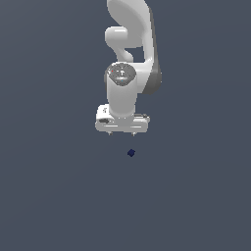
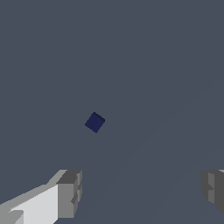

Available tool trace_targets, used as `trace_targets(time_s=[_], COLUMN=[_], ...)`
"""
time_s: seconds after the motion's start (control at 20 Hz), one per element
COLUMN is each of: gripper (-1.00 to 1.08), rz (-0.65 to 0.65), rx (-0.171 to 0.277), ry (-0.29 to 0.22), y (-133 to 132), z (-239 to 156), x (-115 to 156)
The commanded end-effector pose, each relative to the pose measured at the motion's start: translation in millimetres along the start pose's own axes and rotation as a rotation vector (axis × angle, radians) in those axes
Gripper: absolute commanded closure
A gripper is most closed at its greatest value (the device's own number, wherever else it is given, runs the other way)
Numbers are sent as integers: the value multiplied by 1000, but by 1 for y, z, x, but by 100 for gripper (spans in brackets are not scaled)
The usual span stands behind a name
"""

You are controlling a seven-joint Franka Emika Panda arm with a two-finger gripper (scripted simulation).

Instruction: Pick up the object and move it to a goal position.

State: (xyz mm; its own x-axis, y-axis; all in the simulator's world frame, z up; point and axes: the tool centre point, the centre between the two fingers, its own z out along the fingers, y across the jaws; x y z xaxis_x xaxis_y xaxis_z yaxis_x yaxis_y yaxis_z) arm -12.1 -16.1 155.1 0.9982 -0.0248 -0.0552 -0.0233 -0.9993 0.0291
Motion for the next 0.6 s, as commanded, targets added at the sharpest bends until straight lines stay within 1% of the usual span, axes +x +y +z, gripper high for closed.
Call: trace_targets(time_s=[0.0,0.55], gripper=[-92,-92], rz=[0,-42], rx=[0,-4], ry=[0,12], y=[0,3], z=[0,-9], x=[0,8])
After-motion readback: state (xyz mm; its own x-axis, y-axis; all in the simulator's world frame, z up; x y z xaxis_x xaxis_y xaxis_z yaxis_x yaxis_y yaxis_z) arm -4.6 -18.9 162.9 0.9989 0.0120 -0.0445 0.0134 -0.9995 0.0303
